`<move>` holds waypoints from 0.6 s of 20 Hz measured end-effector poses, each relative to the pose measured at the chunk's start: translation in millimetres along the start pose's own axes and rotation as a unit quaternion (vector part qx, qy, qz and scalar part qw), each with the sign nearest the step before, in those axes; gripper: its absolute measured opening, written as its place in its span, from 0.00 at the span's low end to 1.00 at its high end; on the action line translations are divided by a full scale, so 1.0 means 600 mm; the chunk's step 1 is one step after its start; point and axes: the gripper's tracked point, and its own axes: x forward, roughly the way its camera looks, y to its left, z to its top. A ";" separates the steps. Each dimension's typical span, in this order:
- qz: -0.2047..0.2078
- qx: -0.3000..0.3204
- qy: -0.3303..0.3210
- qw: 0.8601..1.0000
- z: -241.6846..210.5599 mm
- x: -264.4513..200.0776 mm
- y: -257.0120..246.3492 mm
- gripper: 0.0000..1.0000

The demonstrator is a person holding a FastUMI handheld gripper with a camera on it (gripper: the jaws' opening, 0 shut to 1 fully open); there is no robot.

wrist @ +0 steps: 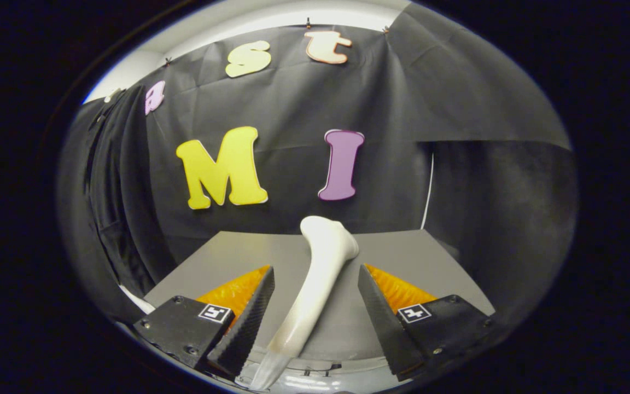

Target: Iron the clothes twice with a garment steamer, once on the left side and once on the right side.

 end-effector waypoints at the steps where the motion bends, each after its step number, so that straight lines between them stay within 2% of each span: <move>1: 0.004 0.004 0.012 1.000 -0.009 0.014 -0.002 0.95; 6: 0.026 0.023 0.060 0.998 -0.048 0.059 -0.001 0.91; 12: 0.062 0.062 0.087 0.992 -0.074 0.078 0.023 0.68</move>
